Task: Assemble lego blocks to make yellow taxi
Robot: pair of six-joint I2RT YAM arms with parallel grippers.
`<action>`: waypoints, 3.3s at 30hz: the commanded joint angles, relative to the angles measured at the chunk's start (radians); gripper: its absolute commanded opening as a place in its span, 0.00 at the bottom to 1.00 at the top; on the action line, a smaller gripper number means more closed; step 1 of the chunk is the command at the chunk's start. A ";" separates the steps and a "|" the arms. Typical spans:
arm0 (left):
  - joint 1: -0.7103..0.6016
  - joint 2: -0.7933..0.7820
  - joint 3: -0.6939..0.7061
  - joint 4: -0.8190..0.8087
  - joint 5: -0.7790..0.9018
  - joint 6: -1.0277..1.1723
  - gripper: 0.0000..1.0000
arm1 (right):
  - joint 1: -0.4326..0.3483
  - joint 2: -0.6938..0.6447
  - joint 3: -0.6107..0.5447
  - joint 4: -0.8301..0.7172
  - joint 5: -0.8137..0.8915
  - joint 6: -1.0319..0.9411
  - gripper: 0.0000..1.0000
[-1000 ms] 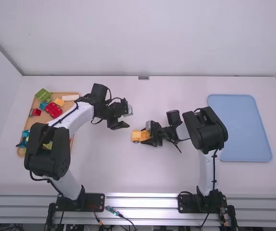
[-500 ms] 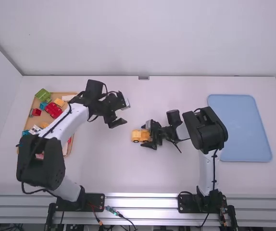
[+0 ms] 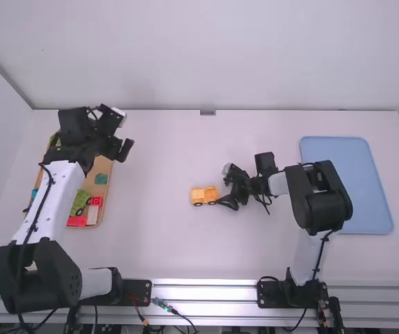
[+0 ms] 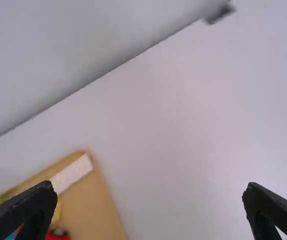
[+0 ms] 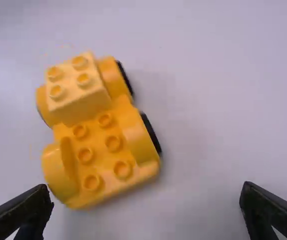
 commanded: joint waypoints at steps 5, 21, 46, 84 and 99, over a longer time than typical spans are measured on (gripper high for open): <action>0.041 0.004 -0.005 0.003 0.010 -0.065 0.99 | 0.018 -0.216 -0.005 -0.039 0.317 0.223 0.99; 0.037 0.004 -0.046 0.142 -0.167 -0.545 0.99 | 0.016 -0.291 -0.005 0.008 0.394 0.250 0.99; 0.164 0.814 1.011 -0.640 -0.280 -0.888 0.99 | 0.017 -0.291 -0.005 0.025 0.395 0.250 0.99; 0.238 0.977 0.931 -0.533 -0.088 -1.093 0.89 | 0.017 -0.291 -0.005 0.022 0.396 0.243 0.99; 0.246 0.977 0.778 -0.350 -0.079 -1.088 0.73 | 0.017 -0.291 -0.005 0.021 0.395 0.244 0.99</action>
